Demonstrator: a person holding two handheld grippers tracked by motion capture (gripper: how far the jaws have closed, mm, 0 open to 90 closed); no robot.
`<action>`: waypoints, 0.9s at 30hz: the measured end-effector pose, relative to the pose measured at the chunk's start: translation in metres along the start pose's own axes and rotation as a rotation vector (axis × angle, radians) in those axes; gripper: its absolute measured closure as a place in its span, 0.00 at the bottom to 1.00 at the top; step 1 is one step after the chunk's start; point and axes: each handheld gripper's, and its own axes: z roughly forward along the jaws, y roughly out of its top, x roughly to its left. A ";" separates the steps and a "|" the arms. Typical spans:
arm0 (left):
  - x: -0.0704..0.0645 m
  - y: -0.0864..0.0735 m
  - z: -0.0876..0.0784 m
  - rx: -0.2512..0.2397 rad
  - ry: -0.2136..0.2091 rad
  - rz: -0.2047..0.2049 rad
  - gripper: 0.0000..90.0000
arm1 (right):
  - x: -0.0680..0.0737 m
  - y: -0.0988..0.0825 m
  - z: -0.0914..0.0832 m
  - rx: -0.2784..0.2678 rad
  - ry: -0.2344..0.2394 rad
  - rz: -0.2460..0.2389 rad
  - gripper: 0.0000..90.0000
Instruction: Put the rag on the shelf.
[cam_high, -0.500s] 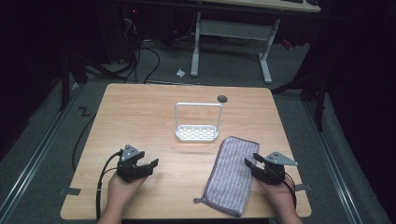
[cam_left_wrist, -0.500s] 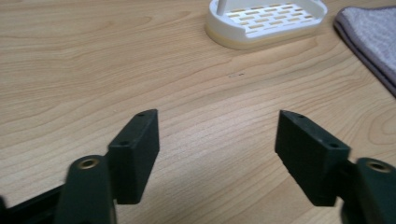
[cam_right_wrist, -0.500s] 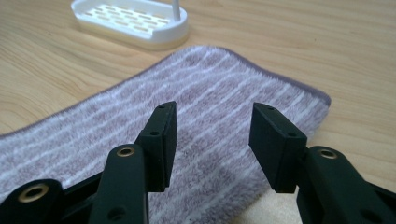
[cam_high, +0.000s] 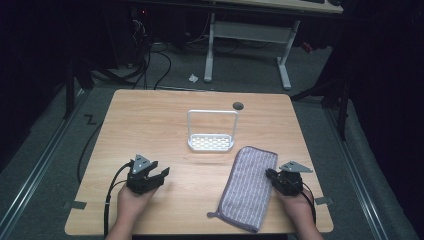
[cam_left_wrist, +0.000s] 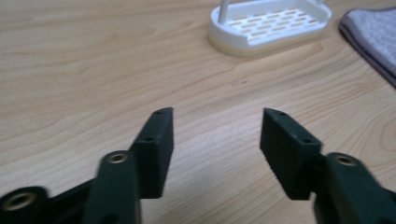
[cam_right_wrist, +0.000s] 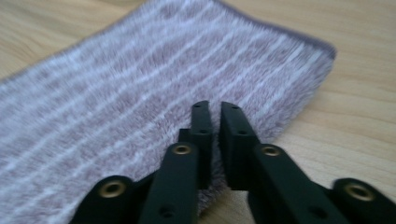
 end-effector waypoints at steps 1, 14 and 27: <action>-0.001 0.001 -0.002 -0.011 -0.008 -0.006 0.65 | 0.001 0.002 0.002 0.014 -0.001 0.002 0.99; -0.032 0.003 0.011 0.031 -0.053 0.027 0.78 | 0.042 0.007 0.008 0.024 0.090 -0.125 0.99; -0.078 0.000 0.028 0.086 -0.156 0.104 0.78 | 0.097 0.009 0.014 0.005 0.197 -0.283 0.99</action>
